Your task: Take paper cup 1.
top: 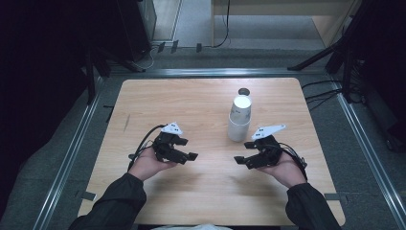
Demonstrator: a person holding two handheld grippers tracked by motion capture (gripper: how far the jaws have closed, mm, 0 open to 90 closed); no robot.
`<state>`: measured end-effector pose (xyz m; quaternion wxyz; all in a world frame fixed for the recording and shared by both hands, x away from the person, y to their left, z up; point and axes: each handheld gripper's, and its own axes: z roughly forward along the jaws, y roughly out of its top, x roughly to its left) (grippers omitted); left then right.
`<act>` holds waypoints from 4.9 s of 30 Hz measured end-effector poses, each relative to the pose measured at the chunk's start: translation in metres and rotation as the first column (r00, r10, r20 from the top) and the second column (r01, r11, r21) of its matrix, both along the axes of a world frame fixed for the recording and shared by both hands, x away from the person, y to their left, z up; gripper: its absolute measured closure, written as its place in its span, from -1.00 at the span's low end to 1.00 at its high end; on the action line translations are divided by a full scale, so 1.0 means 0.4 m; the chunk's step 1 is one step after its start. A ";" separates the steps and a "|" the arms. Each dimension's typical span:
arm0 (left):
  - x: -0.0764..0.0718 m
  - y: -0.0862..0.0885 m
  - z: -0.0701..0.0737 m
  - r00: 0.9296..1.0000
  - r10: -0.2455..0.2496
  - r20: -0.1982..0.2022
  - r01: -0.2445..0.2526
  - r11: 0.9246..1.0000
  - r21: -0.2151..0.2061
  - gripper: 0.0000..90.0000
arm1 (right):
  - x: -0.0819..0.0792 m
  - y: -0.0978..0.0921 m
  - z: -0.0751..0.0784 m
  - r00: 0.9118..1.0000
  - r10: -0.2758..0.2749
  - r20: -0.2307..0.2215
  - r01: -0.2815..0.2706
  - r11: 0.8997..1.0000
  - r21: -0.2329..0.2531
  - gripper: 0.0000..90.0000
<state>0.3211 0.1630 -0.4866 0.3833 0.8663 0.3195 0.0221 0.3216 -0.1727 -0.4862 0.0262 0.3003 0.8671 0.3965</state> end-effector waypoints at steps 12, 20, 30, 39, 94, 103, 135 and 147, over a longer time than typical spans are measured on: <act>0.006 0.014 0.011 1.000 0.000 0.010 0.001 1.000 -0.017 -0.46 | -0.028 -0.026 0.010 0.999 0.014 0.046 -0.014 1.000 0.005 -0.10; 0.005 0.011 0.010 1.000 -0.019 0.005 0.019 1.000 0.003 -0.46 | -0.033 -0.031 0.021 0.998 0.020 0.068 -0.018 1.000 -0.024 -0.13; 0.005 0.022 0.016 1.000 -0.022 -0.001 0.022 1.000 -0.004 -0.46 | -0.009 -0.068 0.072 0.997 -0.002 0.079 0.002 1.000 0.003 -0.22; 0.003 0.020 0.021 0.999 -0.036 0.007 0.036 0.999 -0.004 -0.46 | 0.033 -0.067 0.135 0.996 0.058 0.067 -0.056 0.998 -0.029 -0.31; 0.009 0.010 0.015 0.995 -0.098 -0.012 0.097 0.995 -0.021 -0.46 | 0.276 0.038 0.233 0.992 0.089 0.091 -0.078 0.989 -0.124 -0.31; 0.010 0.010 0.014 0.995 -0.100 -0.012 0.100 0.995 -0.017 -0.46 | 0.277 0.036 0.239 0.993 0.084 0.084 -0.073 0.989 -0.127 -0.29; 0.011 0.014 0.016 0.995 -0.100 -0.021 0.099 0.995 -0.028 -0.46 | 0.266 0.024 0.323 0.994 0.064 0.086 -0.055 0.993 -0.106 -0.27; 0.012 0.017 0.018 0.996 -0.092 -0.024 0.091 0.995 -0.037 -0.51 | 0.249 0.024 0.393 0.992 0.062 0.109 -0.051 0.994 -0.099 -0.26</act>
